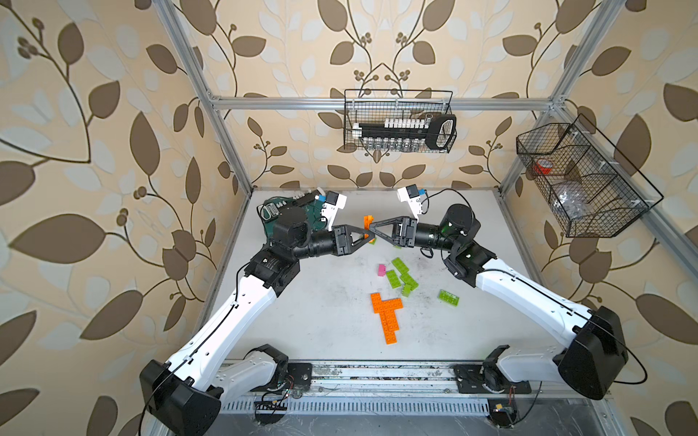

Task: Assemble a small pinwheel with lego
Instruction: Pick up the lego brick from the center of the board.

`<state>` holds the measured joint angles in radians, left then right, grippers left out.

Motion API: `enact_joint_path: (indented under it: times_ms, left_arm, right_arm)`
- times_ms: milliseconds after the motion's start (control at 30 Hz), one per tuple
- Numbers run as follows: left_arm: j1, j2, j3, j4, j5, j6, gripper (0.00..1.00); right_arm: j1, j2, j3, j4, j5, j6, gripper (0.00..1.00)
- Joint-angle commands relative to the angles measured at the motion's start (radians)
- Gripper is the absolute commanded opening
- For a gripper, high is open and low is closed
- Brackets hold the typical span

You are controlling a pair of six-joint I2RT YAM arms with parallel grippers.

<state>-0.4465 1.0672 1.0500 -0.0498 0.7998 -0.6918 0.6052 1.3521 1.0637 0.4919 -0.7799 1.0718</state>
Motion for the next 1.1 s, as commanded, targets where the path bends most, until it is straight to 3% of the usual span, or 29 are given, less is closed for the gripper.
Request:
enact_joint_path:
  times_ms: [0, 300, 700, 767, 800, 867, 900, 1067]
  left_arm:
    - [-0.012, -0.021, -0.002, 0.077, 0.055, -0.018, 0.12]
    - [-0.014, -0.024, -0.001, 0.082, 0.07, -0.018, 0.11]
    - [-0.02, -0.024, -0.002, 0.078, 0.082, -0.01, 0.16]
    - [-0.02, -0.02, -0.001, 0.069, 0.085, -0.01, 0.24]
    - [-0.02, -0.018, 0.002, 0.06, 0.085, -0.007, 0.38]
    - [-0.019, -0.02, 0.007, 0.013, 0.066, 0.009, 0.86]
    - [-0.02, -0.03, 0.008, -0.024, 0.046, 0.024, 0.98]
    - [-0.018, -0.115, -0.004, -0.293, -0.126, 0.122, 0.99]
  right_arm:
    - [0.012, 0.006, 0.042, 0.084, -0.038, 0.042, 0.65]
    - [0.011, -0.008, 0.036, 0.058, -0.025, 0.027, 0.37]
    - [0.011, -0.032, 0.041, 0.023, -0.018, 0.003, 0.12]
    - [0.01, -0.04, 0.038, 0.01, -0.007, -0.006, 0.07]
    - [0.009, -0.044, 0.035, 0.001, 0.003, -0.011, 0.06]
    - [0.001, -0.051, 0.036, -0.036, 0.008, -0.036, 0.06]
    - [-0.004, -0.06, 0.042, -0.084, 0.015, -0.067, 0.06]
    - [-0.043, -0.092, 0.069, -0.484, 0.162, -0.357, 0.05]
